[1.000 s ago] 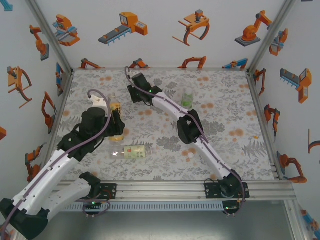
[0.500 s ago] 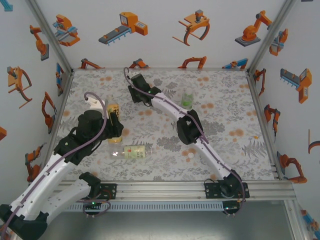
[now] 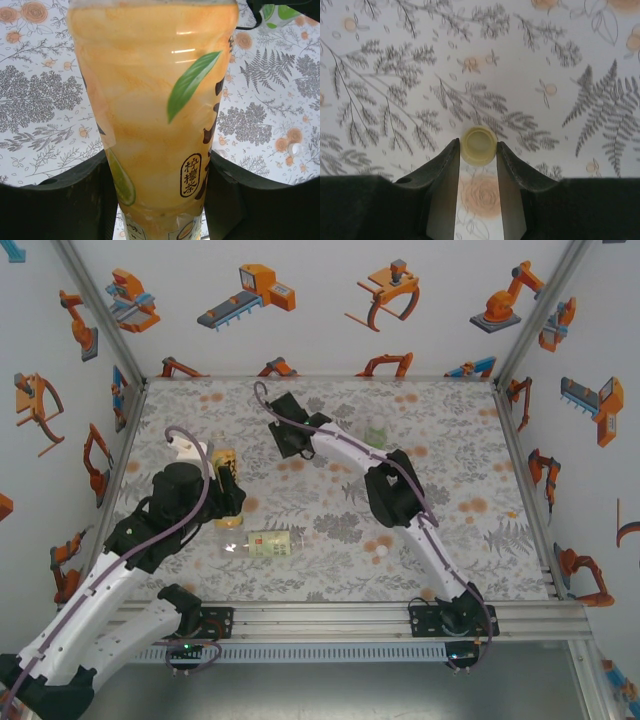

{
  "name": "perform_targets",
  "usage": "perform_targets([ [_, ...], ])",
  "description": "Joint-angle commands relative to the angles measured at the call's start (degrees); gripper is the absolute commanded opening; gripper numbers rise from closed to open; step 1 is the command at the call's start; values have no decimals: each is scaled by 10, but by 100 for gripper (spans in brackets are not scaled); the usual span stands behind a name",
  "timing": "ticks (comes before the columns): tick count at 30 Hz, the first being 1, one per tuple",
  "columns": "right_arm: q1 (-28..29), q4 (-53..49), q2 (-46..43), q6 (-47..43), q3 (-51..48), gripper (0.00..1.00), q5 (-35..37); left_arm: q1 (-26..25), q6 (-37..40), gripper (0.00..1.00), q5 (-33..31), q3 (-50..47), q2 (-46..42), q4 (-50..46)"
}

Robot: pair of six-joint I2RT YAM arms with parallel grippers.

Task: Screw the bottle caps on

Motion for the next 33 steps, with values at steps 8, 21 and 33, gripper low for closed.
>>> perform_targets([
  [8, 3, -10, -175, 43, -218, 28, -3, 5, -29, 0, 16, -8, -16, -17],
  [21, 5, 20, -394, 73, -485, 28, 5, 5, -46, 0, 54, -17, -98, -76],
  [33, 28, -7, -542, 118, -652, 28, 22, 4, -53, 0, 80, 0, -142, -121],
])
